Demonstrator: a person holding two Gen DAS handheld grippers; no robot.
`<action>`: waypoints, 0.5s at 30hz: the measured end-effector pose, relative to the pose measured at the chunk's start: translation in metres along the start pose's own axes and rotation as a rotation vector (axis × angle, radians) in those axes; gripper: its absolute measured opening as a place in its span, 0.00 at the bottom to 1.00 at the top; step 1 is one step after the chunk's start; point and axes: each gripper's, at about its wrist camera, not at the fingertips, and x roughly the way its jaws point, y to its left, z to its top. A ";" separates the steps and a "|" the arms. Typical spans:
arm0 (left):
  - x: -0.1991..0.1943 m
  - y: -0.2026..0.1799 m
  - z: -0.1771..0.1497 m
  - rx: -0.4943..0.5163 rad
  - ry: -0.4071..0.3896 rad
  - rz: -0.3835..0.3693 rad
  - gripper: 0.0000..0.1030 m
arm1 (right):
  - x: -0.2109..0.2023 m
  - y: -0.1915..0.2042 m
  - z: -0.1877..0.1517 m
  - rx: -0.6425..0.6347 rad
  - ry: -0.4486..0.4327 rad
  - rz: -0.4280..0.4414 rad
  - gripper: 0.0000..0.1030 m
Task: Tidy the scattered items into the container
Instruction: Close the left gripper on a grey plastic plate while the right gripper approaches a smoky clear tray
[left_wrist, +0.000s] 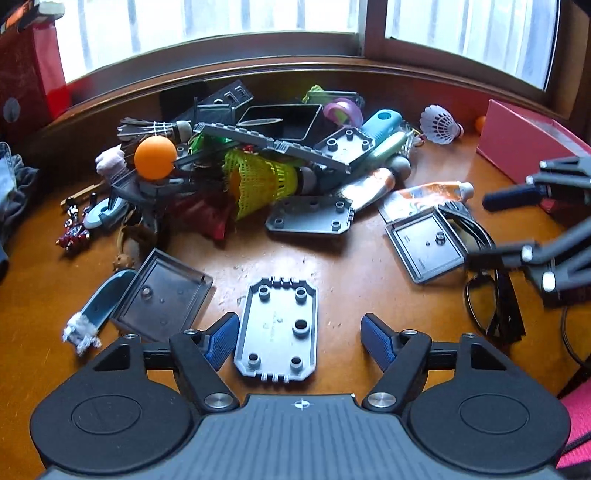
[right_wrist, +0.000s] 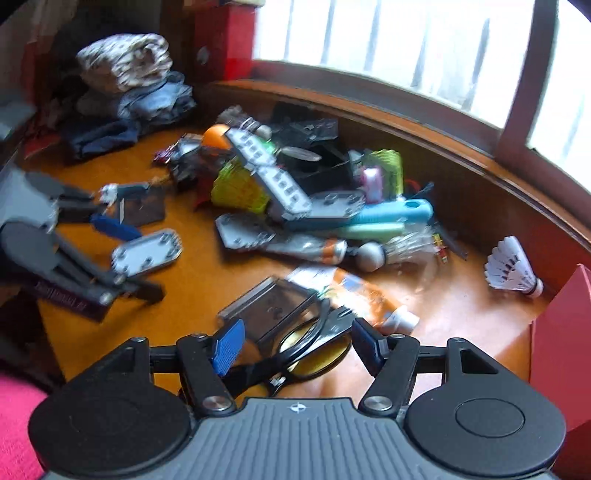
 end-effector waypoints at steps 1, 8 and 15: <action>0.000 0.000 0.001 -0.003 -0.005 0.001 0.61 | 0.003 0.002 -0.001 -0.008 0.013 -0.009 0.64; 0.000 0.001 0.003 -0.025 -0.018 0.017 0.45 | 0.009 -0.016 -0.010 0.029 0.080 -0.161 0.61; 0.000 0.000 0.003 -0.015 -0.024 0.018 0.46 | -0.003 -0.039 -0.009 0.105 0.031 -0.376 0.59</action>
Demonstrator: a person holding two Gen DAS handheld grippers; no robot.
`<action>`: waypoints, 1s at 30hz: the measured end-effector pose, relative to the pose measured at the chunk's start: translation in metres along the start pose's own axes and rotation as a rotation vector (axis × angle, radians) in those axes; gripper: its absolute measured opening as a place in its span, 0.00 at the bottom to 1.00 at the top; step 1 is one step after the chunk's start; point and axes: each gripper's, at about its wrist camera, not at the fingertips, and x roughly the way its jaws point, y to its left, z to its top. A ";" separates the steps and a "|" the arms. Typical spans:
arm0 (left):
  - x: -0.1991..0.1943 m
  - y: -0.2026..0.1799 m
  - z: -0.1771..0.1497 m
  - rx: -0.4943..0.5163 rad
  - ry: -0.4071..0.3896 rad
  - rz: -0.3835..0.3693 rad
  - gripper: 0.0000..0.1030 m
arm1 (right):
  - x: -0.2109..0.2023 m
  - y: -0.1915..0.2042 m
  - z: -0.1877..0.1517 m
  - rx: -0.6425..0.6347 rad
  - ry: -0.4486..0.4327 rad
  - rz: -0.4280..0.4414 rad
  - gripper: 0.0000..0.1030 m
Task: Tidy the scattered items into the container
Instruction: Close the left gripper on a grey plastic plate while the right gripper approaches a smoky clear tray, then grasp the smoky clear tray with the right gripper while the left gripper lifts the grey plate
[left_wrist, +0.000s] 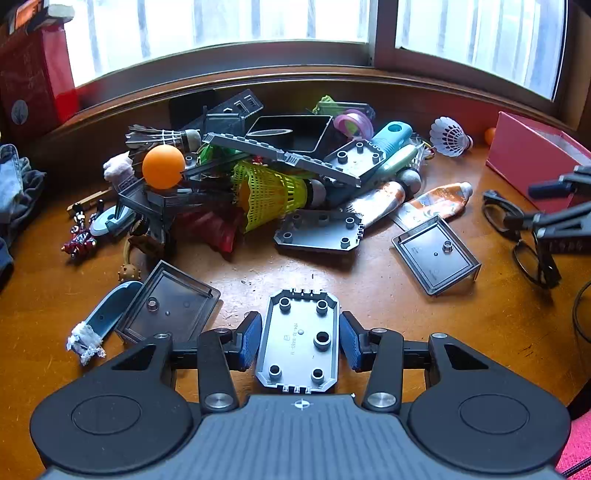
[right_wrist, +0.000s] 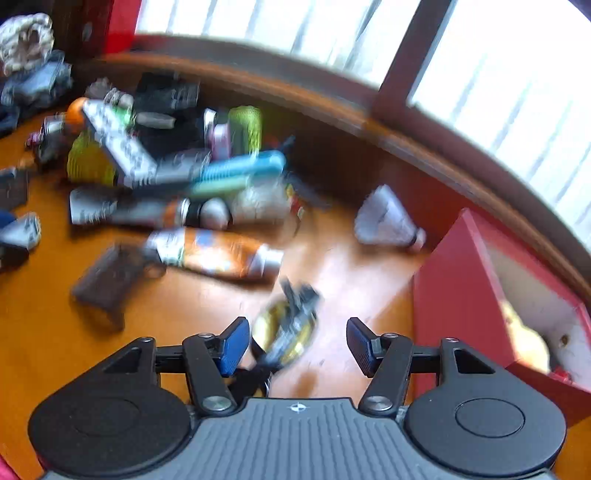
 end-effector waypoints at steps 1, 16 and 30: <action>0.000 0.001 0.000 0.000 -0.001 -0.003 0.46 | -0.008 0.002 0.001 -0.009 -0.040 0.024 0.60; -0.002 0.006 -0.003 -0.023 -0.010 0.029 0.45 | -0.009 0.072 0.008 -0.189 0.057 0.429 0.63; -0.002 0.009 -0.004 -0.027 -0.008 0.028 0.49 | 0.005 0.065 0.023 -0.179 -0.079 0.466 0.80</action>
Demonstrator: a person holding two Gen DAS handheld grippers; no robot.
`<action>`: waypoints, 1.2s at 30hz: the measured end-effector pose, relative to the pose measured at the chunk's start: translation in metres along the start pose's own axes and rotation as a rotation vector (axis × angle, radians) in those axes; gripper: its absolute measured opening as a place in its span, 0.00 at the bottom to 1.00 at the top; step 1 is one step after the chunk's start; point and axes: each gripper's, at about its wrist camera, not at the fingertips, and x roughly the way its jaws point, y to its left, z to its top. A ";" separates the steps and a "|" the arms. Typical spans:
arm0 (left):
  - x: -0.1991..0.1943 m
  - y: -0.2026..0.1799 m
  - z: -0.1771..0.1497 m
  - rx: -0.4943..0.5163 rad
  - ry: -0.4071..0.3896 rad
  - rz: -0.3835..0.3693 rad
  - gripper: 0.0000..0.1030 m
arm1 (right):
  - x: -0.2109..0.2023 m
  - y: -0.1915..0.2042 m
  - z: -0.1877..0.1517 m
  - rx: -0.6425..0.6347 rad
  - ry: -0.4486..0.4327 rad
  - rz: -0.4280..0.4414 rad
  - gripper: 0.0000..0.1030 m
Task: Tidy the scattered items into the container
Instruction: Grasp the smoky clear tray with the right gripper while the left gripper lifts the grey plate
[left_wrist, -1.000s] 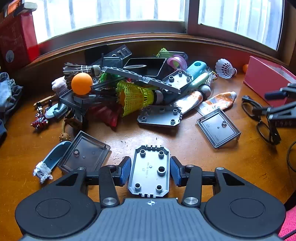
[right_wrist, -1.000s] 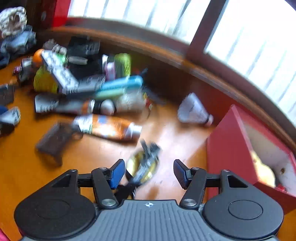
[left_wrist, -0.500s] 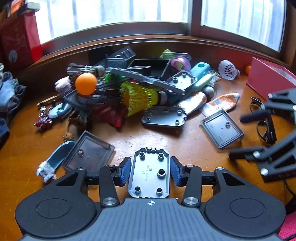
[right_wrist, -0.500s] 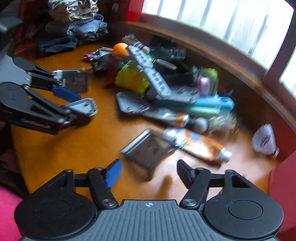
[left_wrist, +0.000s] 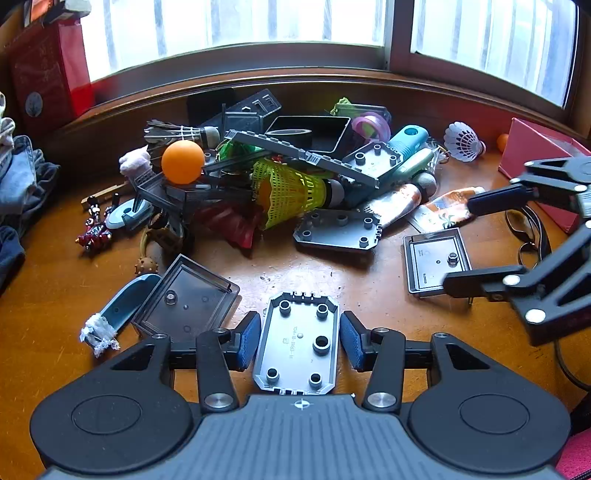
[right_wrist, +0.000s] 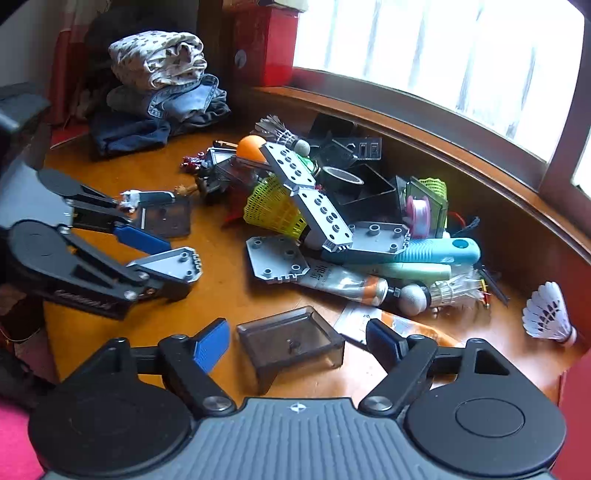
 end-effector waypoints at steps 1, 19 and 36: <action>0.000 0.000 0.000 0.000 0.000 -0.001 0.49 | 0.006 -0.002 0.000 0.000 0.006 0.006 0.80; -0.014 0.002 0.005 -0.035 -0.059 -0.035 0.44 | 0.007 0.000 -0.016 0.159 -0.035 -0.013 0.69; -0.019 -0.049 0.054 0.027 -0.130 -0.200 0.44 | -0.069 -0.035 -0.028 0.369 -0.148 -0.206 0.69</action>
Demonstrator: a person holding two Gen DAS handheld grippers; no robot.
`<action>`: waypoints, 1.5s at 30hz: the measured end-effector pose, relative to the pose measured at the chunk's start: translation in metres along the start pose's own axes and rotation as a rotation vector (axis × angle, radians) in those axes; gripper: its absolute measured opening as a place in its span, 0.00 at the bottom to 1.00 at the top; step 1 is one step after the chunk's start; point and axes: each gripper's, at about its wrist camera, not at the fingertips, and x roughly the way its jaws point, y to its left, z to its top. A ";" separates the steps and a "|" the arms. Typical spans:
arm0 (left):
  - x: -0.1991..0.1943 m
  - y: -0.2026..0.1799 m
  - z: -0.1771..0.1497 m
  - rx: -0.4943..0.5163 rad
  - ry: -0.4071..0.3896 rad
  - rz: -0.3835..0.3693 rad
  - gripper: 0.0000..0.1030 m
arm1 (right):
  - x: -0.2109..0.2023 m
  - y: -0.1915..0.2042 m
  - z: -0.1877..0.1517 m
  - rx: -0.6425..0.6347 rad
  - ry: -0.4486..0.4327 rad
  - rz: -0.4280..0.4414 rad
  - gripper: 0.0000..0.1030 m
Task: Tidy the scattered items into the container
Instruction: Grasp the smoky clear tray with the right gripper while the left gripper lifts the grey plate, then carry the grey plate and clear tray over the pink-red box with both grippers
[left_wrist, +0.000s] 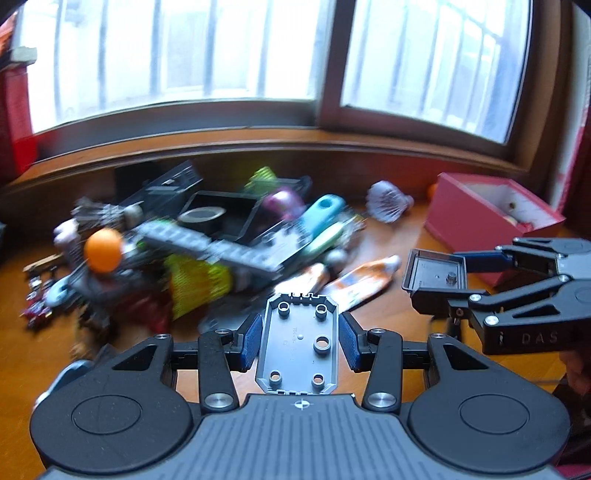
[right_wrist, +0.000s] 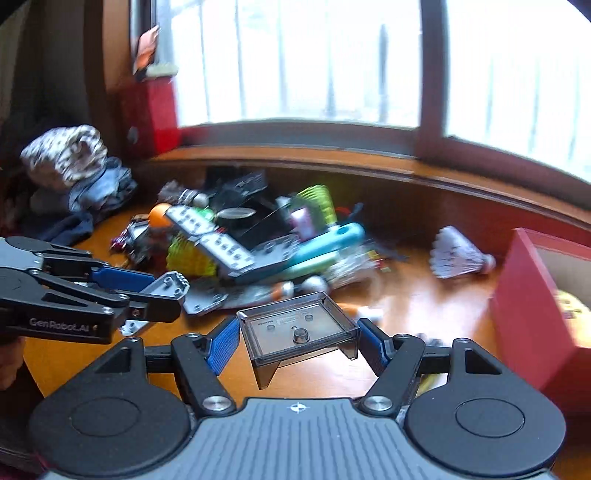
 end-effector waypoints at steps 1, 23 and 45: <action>0.002 -0.006 0.004 -0.002 -0.004 -0.011 0.44 | -0.006 -0.005 0.000 0.008 -0.010 -0.009 0.69; 0.072 -0.190 0.105 0.053 -0.087 -0.136 0.44 | -0.093 -0.203 0.003 0.077 -0.156 -0.159 0.69; 0.137 -0.290 0.135 0.090 -0.009 -0.069 0.44 | -0.099 -0.323 -0.019 0.151 -0.169 -0.160 0.69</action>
